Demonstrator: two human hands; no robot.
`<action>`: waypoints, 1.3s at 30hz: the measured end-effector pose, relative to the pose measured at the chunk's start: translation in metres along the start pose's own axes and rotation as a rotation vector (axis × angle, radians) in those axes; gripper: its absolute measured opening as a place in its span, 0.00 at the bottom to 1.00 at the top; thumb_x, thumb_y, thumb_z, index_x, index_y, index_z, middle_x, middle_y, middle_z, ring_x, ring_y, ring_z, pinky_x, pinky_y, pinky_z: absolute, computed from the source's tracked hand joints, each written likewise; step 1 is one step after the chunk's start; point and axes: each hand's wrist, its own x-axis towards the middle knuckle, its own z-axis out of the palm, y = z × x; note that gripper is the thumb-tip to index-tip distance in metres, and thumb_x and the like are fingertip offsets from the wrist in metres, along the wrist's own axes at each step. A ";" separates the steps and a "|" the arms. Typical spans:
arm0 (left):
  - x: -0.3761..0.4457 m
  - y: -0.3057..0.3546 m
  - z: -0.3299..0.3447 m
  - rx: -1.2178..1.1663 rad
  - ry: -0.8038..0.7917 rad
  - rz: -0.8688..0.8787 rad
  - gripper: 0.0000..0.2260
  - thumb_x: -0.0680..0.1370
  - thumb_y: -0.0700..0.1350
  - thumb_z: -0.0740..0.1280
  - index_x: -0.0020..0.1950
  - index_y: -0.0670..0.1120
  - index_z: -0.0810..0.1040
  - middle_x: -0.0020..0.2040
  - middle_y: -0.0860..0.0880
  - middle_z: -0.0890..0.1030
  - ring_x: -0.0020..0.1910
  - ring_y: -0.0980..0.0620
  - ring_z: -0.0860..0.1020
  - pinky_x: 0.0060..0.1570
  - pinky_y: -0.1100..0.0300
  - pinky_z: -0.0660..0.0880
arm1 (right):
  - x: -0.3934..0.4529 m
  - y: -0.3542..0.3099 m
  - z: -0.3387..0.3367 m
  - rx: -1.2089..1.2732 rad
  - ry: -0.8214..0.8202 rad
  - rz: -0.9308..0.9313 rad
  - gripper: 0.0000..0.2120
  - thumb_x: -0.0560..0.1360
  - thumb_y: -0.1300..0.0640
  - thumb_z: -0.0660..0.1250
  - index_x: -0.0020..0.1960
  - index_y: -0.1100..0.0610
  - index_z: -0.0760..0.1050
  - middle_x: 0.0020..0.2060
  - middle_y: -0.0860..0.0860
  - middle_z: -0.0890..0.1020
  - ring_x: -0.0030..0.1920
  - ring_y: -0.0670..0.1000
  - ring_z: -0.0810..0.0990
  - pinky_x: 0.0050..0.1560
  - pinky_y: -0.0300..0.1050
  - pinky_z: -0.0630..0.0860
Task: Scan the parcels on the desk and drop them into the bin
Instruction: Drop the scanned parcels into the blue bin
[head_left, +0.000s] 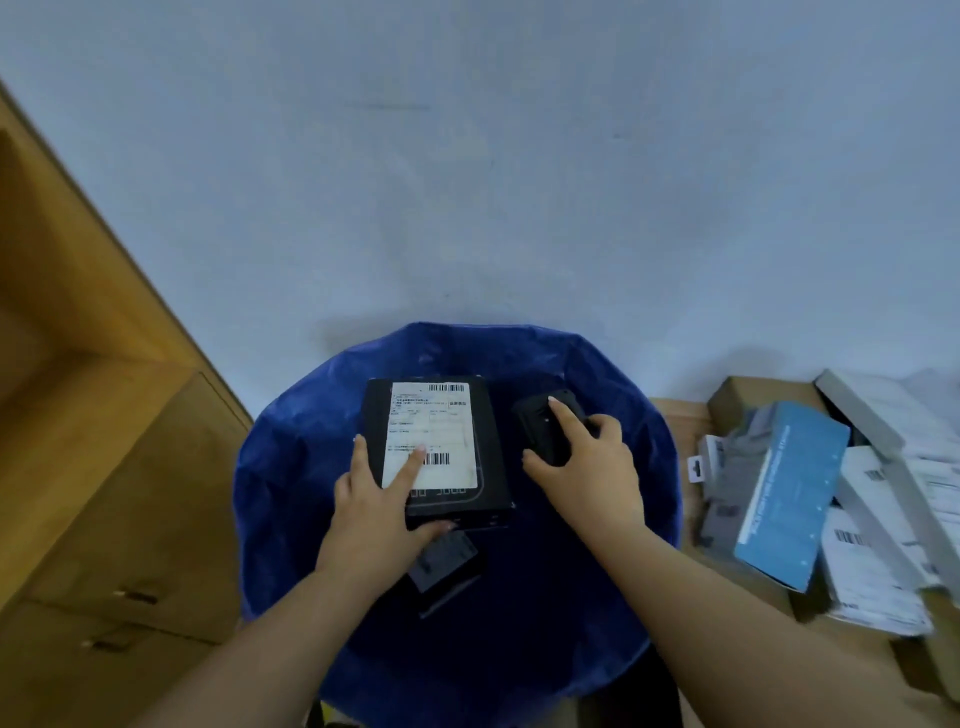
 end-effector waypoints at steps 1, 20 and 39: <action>0.004 -0.004 0.007 0.005 -0.025 -0.008 0.41 0.72 0.69 0.66 0.79 0.66 0.47 0.78 0.44 0.32 0.75 0.42 0.47 0.71 0.46 0.63 | 0.002 0.003 0.007 -0.006 -0.016 0.013 0.34 0.73 0.38 0.68 0.77 0.38 0.62 0.70 0.52 0.64 0.64 0.57 0.71 0.66 0.56 0.72; 0.138 -0.118 0.205 0.112 -0.476 0.032 0.42 0.73 0.65 0.69 0.79 0.64 0.47 0.78 0.43 0.32 0.76 0.38 0.46 0.73 0.43 0.58 | 0.051 0.112 0.246 -0.014 -0.240 0.441 0.35 0.75 0.37 0.68 0.79 0.38 0.58 0.72 0.56 0.61 0.64 0.60 0.69 0.63 0.59 0.74; 0.174 -0.167 0.307 0.125 -0.512 0.027 0.46 0.69 0.58 0.77 0.79 0.61 0.52 0.77 0.45 0.37 0.74 0.40 0.47 0.73 0.43 0.59 | 0.050 0.175 0.340 0.027 -0.344 0.569 0.36 0.76 0.38 0.66 0.79 0.38 0.55 0.70 0.56 0.61 0.64 0.60 0.69 0.65 0.59 0.72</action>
